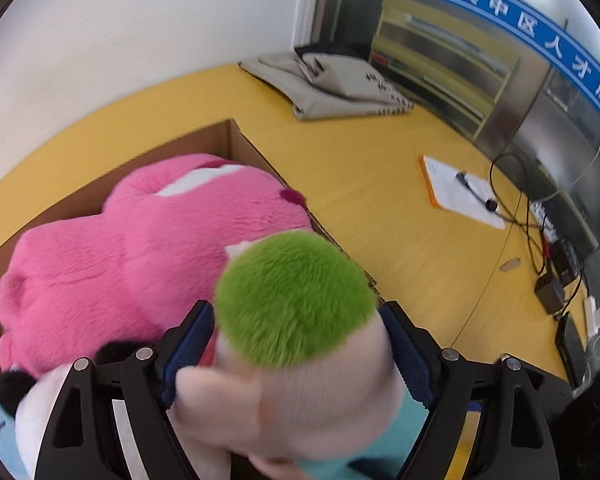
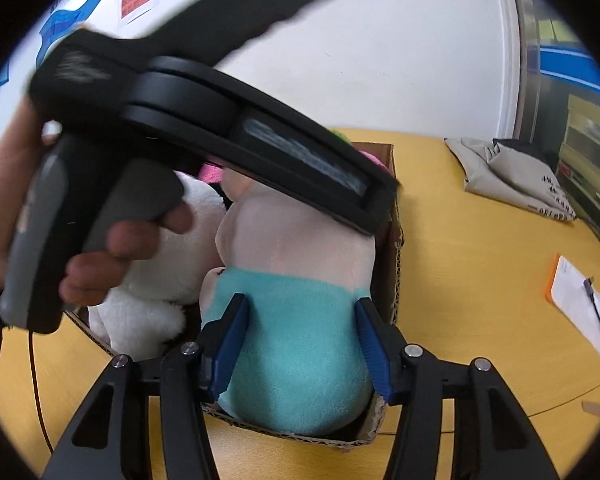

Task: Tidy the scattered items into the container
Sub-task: 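Lift the pig with both grippers into the box beside the panda, open, then move both grippers to the clear phone case and close on its rim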

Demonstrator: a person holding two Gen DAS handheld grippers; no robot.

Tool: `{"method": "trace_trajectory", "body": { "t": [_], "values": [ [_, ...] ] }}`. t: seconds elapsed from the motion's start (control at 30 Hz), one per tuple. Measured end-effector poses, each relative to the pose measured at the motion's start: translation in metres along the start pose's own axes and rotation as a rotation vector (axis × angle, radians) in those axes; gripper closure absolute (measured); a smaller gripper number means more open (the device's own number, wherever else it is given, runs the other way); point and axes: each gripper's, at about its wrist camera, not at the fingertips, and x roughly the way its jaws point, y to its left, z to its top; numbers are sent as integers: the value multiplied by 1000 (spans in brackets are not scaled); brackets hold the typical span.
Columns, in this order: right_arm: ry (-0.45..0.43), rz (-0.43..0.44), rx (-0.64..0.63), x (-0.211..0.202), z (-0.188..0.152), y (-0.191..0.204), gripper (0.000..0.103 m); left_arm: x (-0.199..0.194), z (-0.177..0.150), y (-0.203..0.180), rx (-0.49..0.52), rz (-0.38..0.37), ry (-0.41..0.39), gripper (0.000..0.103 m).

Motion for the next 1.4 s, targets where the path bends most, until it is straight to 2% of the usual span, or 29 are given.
{"method": "trace_trajectory", "body": {
  "t": [0.07, 0.13, 0.2, 0.33, 0.47, 0.57, 0.67, 0.77, 0.97, 1.1, 1.4],
  "values": [
    [-1, -15, 3, -2, 1, 2, 46, -23, -6, 2, -11, 23, -51, 15],
    [2, -44, 16, -5, 2, 4, 32, -53, -13, 6, -24, 27, -107, 15],
    [9, -48, 28, -8, 4, 7, 25, -83, -20, 11, -32, 45, -157, 15],
    [-48, -105, -17, -33, 15, 27, 25, -146, -39, 19, -57, 66, -251, 7],
    [-131, -104, -7, -68, 32, 33, 24, -204, -66, 19, -95, 117, -323, 0],
    [-165, -102, 17, -86, 43, 30, 23, -232, -94, 14, -123, 181, -295, 0],
    [-174, -128, 25, -104, 43, 33, 23, -247, -129, 5, -142, 236, -263, 0],
    [-178, -145, 36, -122, 33, 44, 23, -253, -166, -3, -181, 251, -251, 0],
    [-155, -159, 27, -141, 12, 55, 23, -257, -229, -12, -274, 228, -257, 0],
    [-160, -166, 4, -154, -1, 64, 23, -258, -256, -22, -293, 185, -258, 0],
    [-157, -138, -34, -166, -21, 66, 23, -256, -298, -42, -336, 176, -249, 0]
  ]
}}
